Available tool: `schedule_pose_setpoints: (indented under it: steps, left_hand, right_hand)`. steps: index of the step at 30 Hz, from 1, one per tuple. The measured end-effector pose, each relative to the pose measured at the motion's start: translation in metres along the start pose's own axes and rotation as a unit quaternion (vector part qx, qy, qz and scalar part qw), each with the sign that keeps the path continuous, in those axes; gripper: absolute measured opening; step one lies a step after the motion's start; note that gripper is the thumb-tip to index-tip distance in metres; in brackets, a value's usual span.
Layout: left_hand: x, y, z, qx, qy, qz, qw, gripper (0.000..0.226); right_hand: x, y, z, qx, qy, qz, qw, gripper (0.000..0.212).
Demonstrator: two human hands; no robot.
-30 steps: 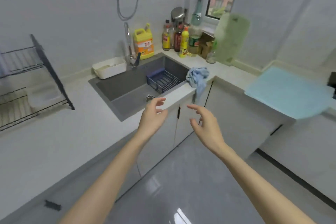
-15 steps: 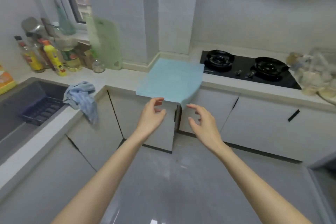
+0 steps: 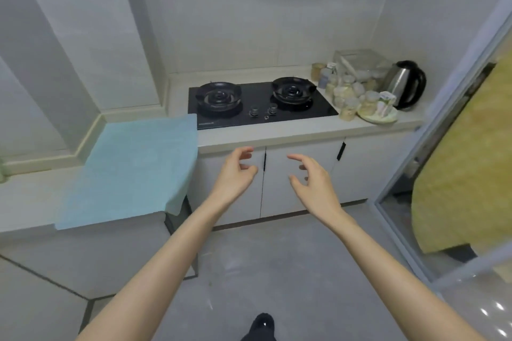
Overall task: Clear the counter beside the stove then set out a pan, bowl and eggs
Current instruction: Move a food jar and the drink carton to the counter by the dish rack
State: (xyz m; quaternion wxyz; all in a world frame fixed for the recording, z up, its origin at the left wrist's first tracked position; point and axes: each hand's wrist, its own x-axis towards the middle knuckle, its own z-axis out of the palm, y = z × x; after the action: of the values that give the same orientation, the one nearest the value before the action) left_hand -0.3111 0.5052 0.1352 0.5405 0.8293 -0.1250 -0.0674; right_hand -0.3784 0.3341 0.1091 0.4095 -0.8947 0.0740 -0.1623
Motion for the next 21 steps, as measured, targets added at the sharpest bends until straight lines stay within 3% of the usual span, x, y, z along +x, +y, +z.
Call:
schedule_pose_setpoints:
  steps: [10,21]
  left_hand:
    - [0.175,0.050,0.097,-0.024,-0.094,0.045,0.994,0.041]
    - [0.306,0.078,0.221,-0.023,-0.143,0.047,0.988,0.042]
  right_hand:
    - [0.130,0.075,-0.071,-0.040,0.097,0.059,0.993,0.046]
    - [0.239,0.190,-0.138,-0.071,0.103,0.091,0.988,0.048]
